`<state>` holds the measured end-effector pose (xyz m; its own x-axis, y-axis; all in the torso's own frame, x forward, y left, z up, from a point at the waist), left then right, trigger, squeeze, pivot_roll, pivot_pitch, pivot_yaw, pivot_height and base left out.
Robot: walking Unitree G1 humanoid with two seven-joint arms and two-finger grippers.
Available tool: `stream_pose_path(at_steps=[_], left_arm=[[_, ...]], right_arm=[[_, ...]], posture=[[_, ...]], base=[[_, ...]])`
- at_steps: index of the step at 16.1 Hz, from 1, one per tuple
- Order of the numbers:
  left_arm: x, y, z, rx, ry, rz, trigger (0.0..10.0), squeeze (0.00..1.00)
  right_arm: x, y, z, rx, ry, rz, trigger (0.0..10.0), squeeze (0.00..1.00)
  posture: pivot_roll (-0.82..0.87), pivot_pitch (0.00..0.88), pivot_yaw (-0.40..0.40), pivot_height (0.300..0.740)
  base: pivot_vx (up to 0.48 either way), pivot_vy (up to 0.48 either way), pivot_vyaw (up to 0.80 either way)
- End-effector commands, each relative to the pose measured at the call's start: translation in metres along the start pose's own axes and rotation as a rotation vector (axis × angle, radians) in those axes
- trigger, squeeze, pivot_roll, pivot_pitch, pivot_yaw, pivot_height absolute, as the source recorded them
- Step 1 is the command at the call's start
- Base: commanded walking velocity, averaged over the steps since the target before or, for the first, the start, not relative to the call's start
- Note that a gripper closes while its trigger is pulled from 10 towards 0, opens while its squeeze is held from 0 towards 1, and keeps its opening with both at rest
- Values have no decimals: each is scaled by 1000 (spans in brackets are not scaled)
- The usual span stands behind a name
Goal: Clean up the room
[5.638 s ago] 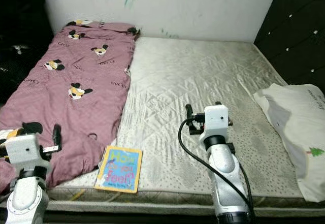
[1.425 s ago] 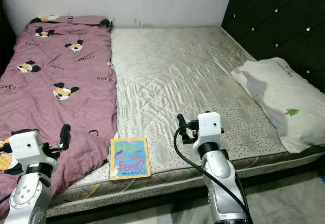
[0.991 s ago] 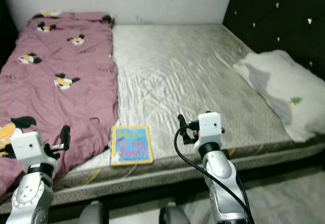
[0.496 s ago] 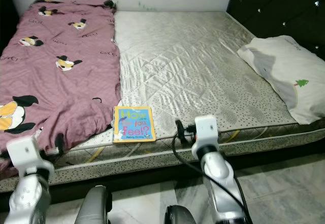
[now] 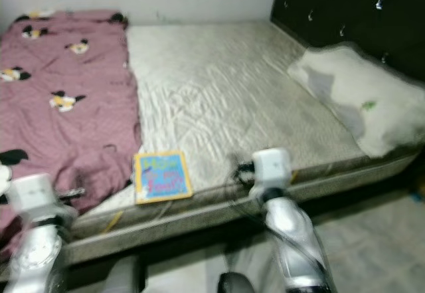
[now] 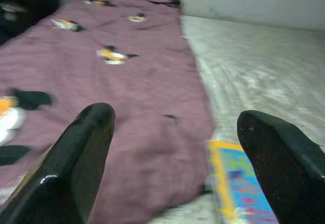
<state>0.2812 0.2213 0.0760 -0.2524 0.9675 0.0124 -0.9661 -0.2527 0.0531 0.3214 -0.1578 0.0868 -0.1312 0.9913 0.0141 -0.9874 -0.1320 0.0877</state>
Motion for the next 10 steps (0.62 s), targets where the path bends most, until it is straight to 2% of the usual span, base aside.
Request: stream_pose_path(at_steps=[1, 7, 10], left_arm=[[14, -1, 4, -13, -22, 32, 10000, 0], [13, -1, 4, -12, -29, 28, 10000, 0], [13, 2, 6, -21, -55, 41, 10000, 0]], right_arm=[[12, -6, 10, -35, -8, 35, 10000, 0], [13, -7, 10, -33, -5, 44, 10000, 0], [17, -8, 7, -25, -8, 59, 10000, 0]], posture=[[-20, 50, -61, 634], [-17, 55, -62, 634], [22, 50, -82, 634]], base=[[409, 0, 0], [348, 0, 0], [0, 0, 0]])
Point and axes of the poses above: a point about 5 cm out from each wrist's last joint towards the gripper, its own y axis pointing back from the gripper into the wrist, its own z axis along the axis of the wrist's last joint, x = y × z, the point moved 4 cm from there along -y, pointing out of the wrist towards the gripper, and after that the axes turned 6 degrees about -y, right-handed, at the moved point
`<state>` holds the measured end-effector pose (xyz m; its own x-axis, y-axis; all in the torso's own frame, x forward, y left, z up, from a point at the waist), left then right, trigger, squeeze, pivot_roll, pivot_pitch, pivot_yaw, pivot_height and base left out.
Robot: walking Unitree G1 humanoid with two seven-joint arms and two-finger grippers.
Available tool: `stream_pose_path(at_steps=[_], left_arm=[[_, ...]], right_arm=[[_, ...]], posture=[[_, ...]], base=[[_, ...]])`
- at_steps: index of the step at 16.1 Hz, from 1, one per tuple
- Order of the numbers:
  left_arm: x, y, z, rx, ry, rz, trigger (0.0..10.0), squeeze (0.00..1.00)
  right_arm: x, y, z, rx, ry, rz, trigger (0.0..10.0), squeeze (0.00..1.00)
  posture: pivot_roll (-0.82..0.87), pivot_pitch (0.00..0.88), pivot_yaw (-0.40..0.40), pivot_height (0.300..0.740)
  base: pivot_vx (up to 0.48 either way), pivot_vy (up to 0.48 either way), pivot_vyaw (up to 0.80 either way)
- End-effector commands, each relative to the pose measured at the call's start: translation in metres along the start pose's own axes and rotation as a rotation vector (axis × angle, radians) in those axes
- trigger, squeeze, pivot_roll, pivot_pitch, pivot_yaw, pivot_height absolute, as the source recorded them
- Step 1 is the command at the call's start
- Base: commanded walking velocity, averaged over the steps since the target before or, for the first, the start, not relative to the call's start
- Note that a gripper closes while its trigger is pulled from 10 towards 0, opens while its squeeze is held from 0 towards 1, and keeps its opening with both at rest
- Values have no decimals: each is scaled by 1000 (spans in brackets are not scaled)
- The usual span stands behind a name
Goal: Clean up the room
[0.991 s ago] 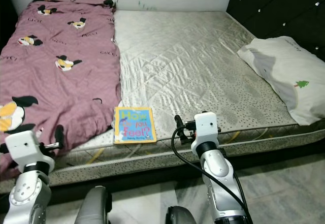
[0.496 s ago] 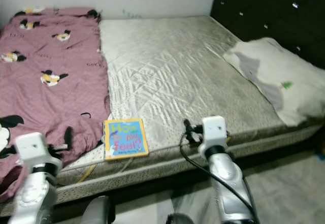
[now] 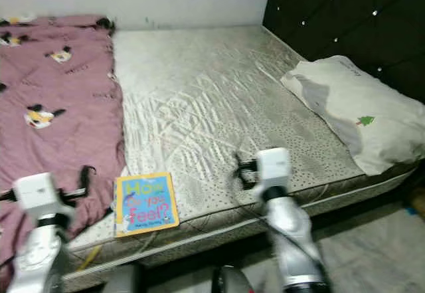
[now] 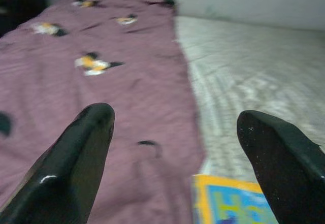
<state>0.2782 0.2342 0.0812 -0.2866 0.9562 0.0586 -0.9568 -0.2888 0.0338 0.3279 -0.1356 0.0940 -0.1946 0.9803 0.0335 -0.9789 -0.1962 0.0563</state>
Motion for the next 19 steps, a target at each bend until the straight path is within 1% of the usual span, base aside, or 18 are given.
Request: stream_pose_path(at_steps=[1, 3, 4, 5, 6, 9, 11, 12, 13, 14, 16, 19], left_arm=[[1, 3, 4, -13, -12, 9, 10000, 0], [7, 10, 8, -29, -11, 52, 10000, 0], [8, 11, 8, -30, -11, 60, 10000, 0], [15, 18, 6, -31, -10, 107, 10000, 0], [16, 18, 6, -31, -7, 117, 10000, 0], [12, 17, 8, -29, 0, 102, 10000, 0], [9, 12, 8, -22, 10, 89, 10000, 0], [4, 7, 7, -19, 14, 70, 10000, 0], [-7, 0, 8, -21, 10, 21, 10000, 0], [-11, -2, 9, -26, 4, 2, 10000, 0], [-27, -13, 14, -37, -6, -74, 10000, 0], [-42, -22, 17, -43, -8, -144, 10000, 0]], right_arm=[[-3, 0, -2, 10, 5, 4, 10000, 0], [6, -6, -5, 29, 6, 60, 10000, 0], [8, -8, -4, 30, 7, 70, 10000, 0], [18, -15, -3, 32, 11, 113, 10000, 0], [21, -17, -3, 32, 12, 122, 10000, 0], [23, -18, -2, 28, 13, 129, 10000, 0], [18, -17, -2, 20, 21, 109, 10000, 0], [14, -15, -1, 14, 24, 89, 10000, 0], [6, -11, 0, -2, 25, 49, 10000, 0], [4, -9, 0, -8, 24, 33, 10000, 0], [-5, 2, 0, -25, 19, -28, 10000, 0], [-11, 11, -3, -32, 15, -81, 10000, 0]], posture=[[41, 53, -96, 634], [78, 59, -141, 634], [85, 58, -152, 634], [100, 54, -173, 634], [103, 53, -174, 634], [93, 57, -166, 634], [76, 55, -153, 634], [41, 50, -119, 634], [17, 49, -93, 634], [0, 47, -73, 634], [-42, 46, -18, 634], [-76, 50, 30, 634]], base=[[0, 0, 0], [0, 0, 0], [0, 0, 0], [0, 0, 0], [0, 0, 0], [0, 0, 0], [0, 0, 0], [0, 0, 0], [0, 0, 0], [0, 0, 0], [0, 0, 0], [0, 0, 0]])
Point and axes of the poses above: a point about 5 cm out from each wrist's last joint towards the gripper, its own y axis pointing back from the gripper into the wrist, its own z axis along the axis of the wrist's last joint, x = y × z, the point moved 4 cm from there along -y, pointing out of the wrist towards the gripper, and after that the axes turned 6 degrees about -y, right-handed, at the moved point
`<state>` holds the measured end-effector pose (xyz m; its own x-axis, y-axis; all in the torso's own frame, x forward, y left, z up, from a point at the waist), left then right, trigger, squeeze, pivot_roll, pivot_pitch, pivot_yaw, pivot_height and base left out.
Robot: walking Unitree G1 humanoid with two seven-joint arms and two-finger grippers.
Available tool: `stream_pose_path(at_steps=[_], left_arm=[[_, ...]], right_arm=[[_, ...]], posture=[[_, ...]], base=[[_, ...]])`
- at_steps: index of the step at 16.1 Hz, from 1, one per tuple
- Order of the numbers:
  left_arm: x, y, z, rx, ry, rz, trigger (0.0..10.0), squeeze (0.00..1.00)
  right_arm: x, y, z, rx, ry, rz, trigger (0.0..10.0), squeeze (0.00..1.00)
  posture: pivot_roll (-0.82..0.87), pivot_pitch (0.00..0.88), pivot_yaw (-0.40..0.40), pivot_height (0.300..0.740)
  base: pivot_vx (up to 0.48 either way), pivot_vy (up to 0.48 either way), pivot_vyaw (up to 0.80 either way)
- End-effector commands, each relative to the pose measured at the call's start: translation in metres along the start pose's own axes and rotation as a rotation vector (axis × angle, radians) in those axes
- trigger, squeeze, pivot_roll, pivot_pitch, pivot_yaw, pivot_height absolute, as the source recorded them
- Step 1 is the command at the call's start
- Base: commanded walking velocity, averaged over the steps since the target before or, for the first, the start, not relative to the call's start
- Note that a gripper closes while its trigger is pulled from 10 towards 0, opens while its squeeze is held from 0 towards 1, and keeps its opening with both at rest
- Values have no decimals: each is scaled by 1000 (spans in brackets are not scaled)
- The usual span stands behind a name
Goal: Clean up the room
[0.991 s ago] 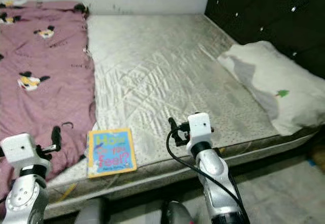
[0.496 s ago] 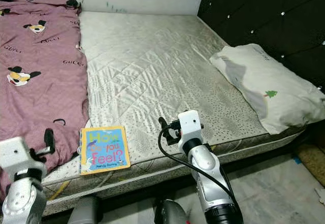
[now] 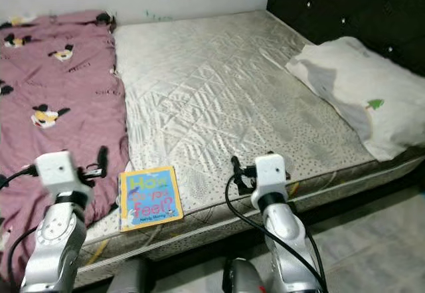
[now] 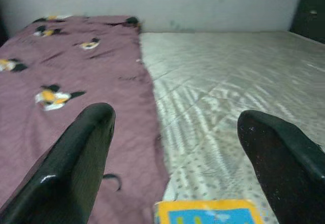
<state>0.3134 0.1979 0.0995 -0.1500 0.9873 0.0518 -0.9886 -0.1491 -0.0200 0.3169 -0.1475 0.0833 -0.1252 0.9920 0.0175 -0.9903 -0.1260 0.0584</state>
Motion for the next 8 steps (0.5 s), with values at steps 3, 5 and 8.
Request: stream_pose_path(at_steps=[3, 5, 8], left_arm=[[0, -1, -4, 18, -17, -14, 10000, 0], [3, 0, -4, 15, -25, -7, 10000, 0], [10, 4, -4, 18, -34, 8, 10000, 0]], right_arm=[[-1, 2, 7, -24, 25, -11, 10000, 0], [5, 1, 8, -30, 15, 13, 10000, 0], [10, -2, 8, -26, 0, 24, 10000, 0]], posture=[[-68, 56, 32, 634], [-54, 61, 28, 634], [-26, 69, 14, 634]], base=[[0, 0, 267], [0, 0, 797], [0, 0, 794]])
Point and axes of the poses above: a point about 5 cm out from each wrist's last joint towards the gripper, its own y axis pointing back from the gripper into the wrist, its own z axis along the axis of the wrist's last joint, x = y × z, the point moved 4 cm from there along -y, pointing out of the wrist towards the gripper, and after that the axes turned 6 degrees about -y, right-handed, at the moved point
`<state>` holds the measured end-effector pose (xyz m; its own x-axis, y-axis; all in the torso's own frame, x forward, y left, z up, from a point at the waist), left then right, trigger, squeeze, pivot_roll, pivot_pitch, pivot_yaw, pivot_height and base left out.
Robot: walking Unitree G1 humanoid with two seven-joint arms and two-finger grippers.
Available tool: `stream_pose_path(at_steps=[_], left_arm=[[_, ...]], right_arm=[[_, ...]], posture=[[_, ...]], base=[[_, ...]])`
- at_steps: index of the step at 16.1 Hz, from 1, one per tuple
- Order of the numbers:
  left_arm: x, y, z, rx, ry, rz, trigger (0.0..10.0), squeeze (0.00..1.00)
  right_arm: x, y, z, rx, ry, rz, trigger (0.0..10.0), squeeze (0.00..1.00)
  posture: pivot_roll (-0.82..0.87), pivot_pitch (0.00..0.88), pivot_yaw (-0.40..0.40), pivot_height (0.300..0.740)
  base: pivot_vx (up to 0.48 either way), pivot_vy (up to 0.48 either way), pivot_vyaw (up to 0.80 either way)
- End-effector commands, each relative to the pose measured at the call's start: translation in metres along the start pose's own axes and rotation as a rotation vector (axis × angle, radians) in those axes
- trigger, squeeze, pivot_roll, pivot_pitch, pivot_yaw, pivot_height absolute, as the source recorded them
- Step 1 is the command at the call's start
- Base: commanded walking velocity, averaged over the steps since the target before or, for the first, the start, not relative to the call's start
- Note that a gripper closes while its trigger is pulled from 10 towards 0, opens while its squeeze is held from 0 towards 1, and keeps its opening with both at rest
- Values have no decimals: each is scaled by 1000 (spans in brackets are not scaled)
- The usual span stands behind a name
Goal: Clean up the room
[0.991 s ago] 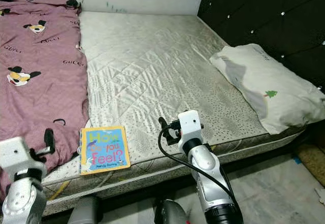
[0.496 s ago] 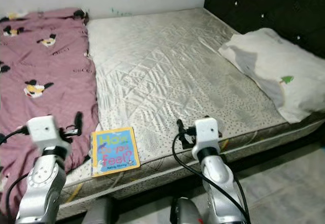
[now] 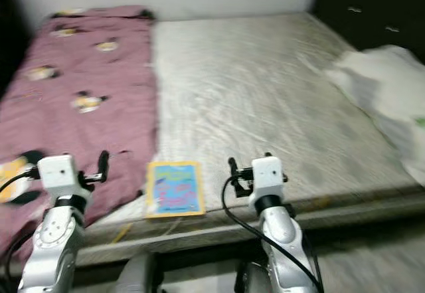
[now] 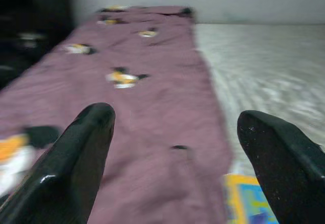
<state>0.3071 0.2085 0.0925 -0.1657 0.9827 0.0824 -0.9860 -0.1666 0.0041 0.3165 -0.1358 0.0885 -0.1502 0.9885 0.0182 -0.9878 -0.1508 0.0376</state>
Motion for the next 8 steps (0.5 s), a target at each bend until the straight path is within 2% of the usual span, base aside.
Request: stream_pose_path(at_steps=[1, 5, 8], left_arm=[[2, 1, 2, -4, -4, 2, 10000, 0], [7, 8, -1, 9, 6, 33, 10000, 0], [7, 9, -2, 17, 12, 36, 10000, 0]], right_arm=[[1, -3, 3, -5, -12, 7, 10000, 0], [4, -6, 5, -5, -25, 31, 10000, 0], [4, -7, 8, -13, -31, 35, 10000, 0]], posture=[[-23, 70, 8, 634], [-4, 80, -28, 634], [2, 88, -25, 634]], base=[[0, 0, 0], [0, 0, 0], [0, 0, 0]])
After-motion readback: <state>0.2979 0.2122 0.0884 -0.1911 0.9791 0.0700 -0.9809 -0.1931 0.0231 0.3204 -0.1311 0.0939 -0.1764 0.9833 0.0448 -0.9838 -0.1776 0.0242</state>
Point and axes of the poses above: a point about 5 cm out from each wrist's last joint towards the gripper, its own y axis pointing back from the gripper into the wrist, its own z axis along the axis of the wrist's last joint, x = y × z, the point moved 4 cm from there along -y, pointing out of the wrist towards the gripper, and after that the axes turned 6 degrees about -y, right-handed, at the moved point
